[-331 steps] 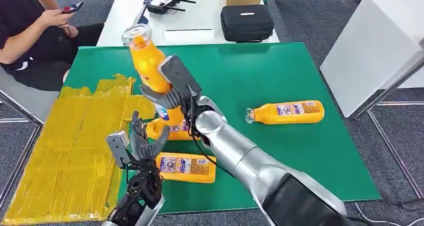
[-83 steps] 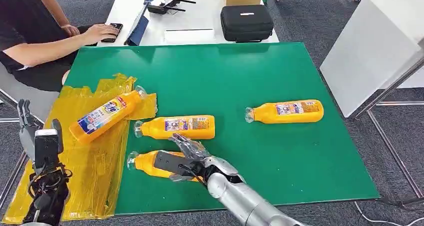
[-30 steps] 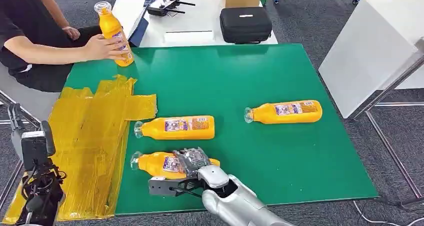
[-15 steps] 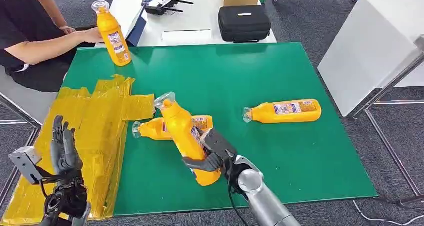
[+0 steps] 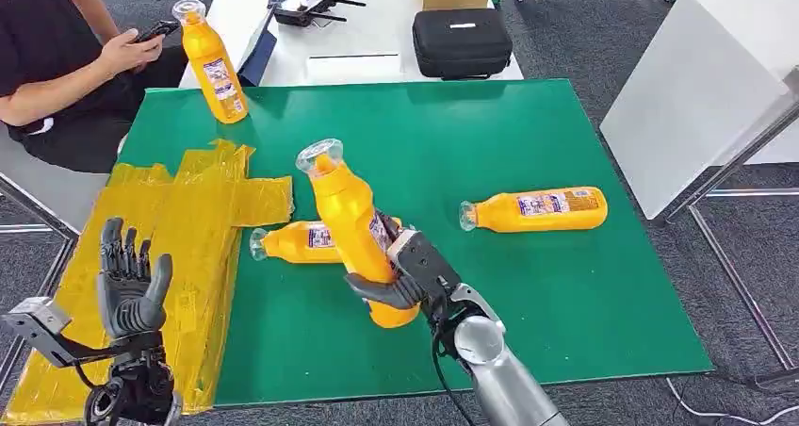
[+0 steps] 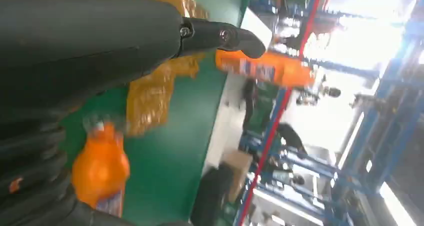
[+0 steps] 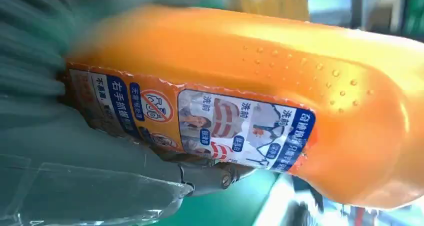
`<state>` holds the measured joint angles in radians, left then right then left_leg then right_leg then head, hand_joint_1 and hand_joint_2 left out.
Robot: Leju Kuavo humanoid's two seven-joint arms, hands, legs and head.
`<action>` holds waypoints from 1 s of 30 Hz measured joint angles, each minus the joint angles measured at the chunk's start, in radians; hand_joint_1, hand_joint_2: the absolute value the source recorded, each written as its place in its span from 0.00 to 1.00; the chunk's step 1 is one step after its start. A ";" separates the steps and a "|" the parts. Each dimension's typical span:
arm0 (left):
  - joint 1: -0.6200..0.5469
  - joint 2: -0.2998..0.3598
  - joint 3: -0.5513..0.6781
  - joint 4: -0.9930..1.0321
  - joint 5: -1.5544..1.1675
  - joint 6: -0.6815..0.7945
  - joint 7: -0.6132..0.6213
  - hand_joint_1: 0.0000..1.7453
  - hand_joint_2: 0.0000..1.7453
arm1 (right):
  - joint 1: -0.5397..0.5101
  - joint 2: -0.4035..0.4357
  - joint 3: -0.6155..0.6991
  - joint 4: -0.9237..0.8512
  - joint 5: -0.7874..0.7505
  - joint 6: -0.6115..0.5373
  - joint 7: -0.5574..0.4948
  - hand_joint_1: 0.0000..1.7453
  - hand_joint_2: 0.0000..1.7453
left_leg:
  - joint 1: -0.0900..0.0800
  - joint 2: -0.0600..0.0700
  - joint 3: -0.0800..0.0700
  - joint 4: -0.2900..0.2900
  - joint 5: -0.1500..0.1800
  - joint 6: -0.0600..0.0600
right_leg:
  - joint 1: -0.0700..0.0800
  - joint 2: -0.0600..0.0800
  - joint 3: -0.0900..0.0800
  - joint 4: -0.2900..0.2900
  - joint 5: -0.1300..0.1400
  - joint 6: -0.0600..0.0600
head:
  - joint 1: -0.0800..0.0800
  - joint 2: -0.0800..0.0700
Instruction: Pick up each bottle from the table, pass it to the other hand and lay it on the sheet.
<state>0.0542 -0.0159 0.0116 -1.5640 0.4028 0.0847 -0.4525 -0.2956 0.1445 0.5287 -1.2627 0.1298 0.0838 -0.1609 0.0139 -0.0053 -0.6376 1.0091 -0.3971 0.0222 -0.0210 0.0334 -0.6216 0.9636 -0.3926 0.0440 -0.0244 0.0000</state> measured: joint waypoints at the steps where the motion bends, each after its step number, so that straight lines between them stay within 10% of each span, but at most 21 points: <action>1: -0.003 -0.010 -0.022 -0.010 -0.002 0.007 0.010 0.00 1.00 | -0.011 0.007 -0.001 0.001 0.022 -0.026 0.007 1.00 1.00 | 0.000 -0.001 -0.001 0.000 0.000 0.000 | 0.000 -0.001 0.000 0.000 0.000 0.000 | 0.000 0.000; 30: -0.148 -0.061 -0.170 0.018 0.073 0.050 0.062 0.00 1.00 | -0.281 0.208 0.187 0.380 0.233 -0.268 0.104 1.00 1.00 | 0.001 -0.001 -0.004 0.000 0.001 -0.001 | 0.001 -0.001 -0.004 0.001 0.001 0.000 | 0.000 0.000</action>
<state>-0.0943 -0.0774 -0.1583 -1.5457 0.4761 0.1350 -0.3906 -0.5766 0.3521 0.7160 -0.8831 0.3624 -0.1839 -0.0568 0.0150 -0.0060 -0.6417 1.0091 -0.3959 0.0212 -0.0203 0.0327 -0.6254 0.9642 -0.3915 0.0444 -0.0244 0.0000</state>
